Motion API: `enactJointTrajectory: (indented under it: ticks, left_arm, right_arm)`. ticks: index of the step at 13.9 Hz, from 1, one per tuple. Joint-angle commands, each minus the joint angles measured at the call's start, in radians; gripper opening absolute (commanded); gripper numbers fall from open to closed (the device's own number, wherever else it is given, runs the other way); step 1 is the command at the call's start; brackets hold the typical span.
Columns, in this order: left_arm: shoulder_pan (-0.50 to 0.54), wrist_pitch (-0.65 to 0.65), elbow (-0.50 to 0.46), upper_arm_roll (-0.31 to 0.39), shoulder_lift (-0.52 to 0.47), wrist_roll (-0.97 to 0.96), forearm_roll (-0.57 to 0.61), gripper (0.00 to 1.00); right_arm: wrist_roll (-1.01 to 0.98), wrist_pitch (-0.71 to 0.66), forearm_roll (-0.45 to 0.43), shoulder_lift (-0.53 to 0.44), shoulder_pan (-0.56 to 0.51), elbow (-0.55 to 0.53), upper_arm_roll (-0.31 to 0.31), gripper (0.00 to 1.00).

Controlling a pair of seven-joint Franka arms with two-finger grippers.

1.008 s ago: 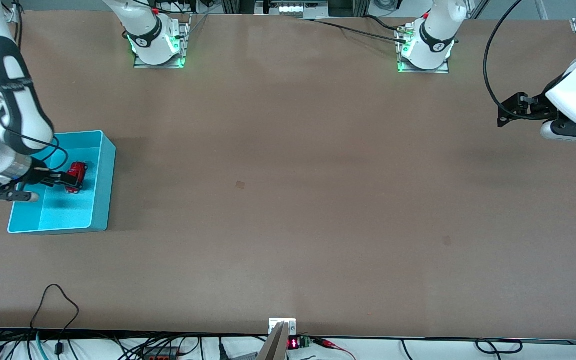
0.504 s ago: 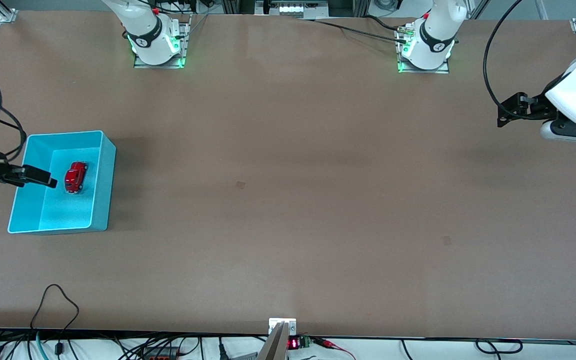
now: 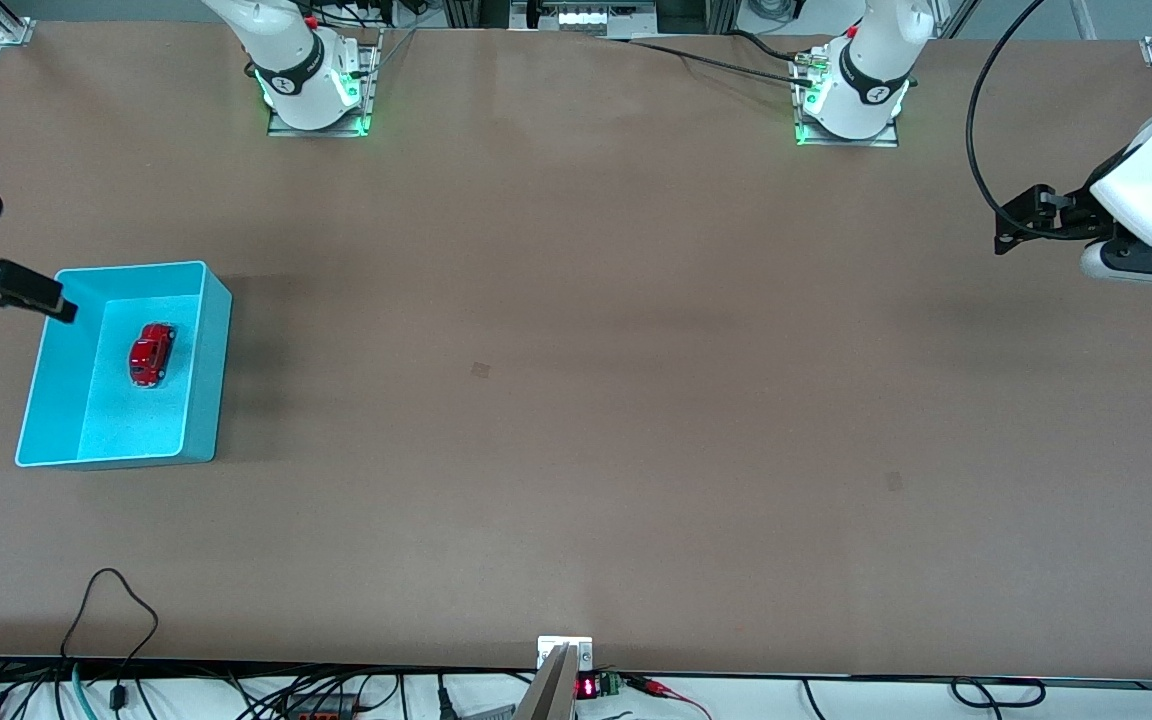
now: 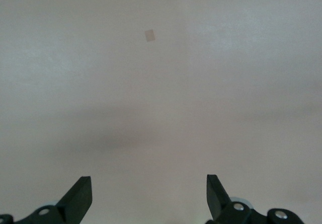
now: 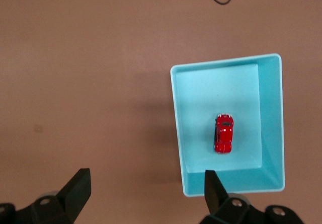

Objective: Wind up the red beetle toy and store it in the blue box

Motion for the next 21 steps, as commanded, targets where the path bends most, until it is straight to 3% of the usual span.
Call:
enactJointTrajectory:
  ticks: [1, 5, 11, 14, 21]
  left_arm:
    - [0.0, -0.007, 0.013, -0.002, 0.004, 0.007, -0.003, 1.0]
    - [0.0, -0.007, 0.013, -0.002, 0.004, 0.007, -0.003, 1.0]
    - [0.0, -0.01, 0.013, -0.002, 0.004, 0.007, -0.003, 1.0]
    - [0.0, -0.012, 0.013, -0.003, 0.004, 0.007, -0.003, 1.0]
    - [0.0, -0.012, 0.013, -0.002, 0.002, 0.007, -0.003, 1.0]
  right_arm:
    - [0.029, 0.0, -0.015, -0.053, 0.0, -0.099, -0.006, 1.0]
    - [0.023, 0.077, -0.053, -0.17, 0.003, -0.26, -0.004, 1.0]
    - [0.027, 0.15, -0.087, -0.287, 0.015, -0.409, 0.003, 1.0]
    - [0.012, 0.071, -0.085, -0.285, 0.015, -0.383, 0.006, 1.0]
    - [0.01, 0.071, -0.078, -0.287, 0.012, -0.38, 0.005, 1.0]
